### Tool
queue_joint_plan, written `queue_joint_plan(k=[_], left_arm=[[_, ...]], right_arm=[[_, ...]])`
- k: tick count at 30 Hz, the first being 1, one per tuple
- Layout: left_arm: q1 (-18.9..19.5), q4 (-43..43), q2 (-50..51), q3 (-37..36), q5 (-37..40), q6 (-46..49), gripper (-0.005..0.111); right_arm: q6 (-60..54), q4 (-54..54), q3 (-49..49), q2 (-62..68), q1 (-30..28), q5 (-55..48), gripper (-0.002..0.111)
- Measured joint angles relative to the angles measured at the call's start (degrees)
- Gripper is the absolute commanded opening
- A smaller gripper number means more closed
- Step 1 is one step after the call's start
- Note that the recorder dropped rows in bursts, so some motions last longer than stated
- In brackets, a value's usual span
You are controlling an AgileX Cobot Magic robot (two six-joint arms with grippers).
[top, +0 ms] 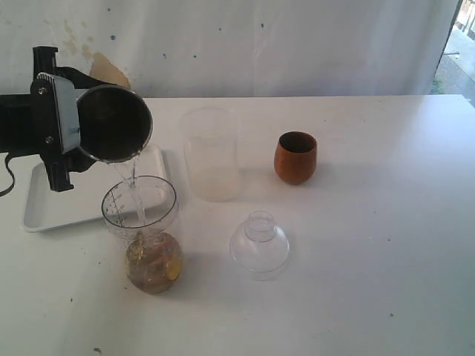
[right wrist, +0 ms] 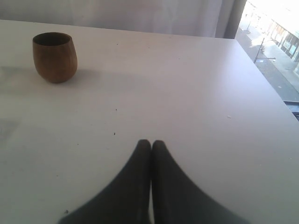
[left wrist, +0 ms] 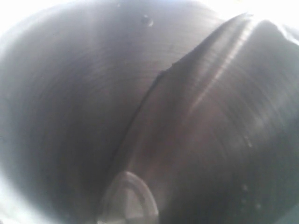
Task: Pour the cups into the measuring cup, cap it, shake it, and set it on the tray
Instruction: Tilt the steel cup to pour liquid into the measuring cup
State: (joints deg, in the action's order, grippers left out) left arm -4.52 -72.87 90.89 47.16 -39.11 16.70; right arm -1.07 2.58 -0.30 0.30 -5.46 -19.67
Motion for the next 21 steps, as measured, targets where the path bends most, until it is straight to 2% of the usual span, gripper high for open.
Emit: queue_joint_plan(k=[21], left_arm=[[-0.1, 0.2, -0.2, 0.0, -3.0, 3.2, 0.0]], right_arm=[[0.0, 0.0, 0.0, 0.0, 0.0, 0.0, 0.0]])
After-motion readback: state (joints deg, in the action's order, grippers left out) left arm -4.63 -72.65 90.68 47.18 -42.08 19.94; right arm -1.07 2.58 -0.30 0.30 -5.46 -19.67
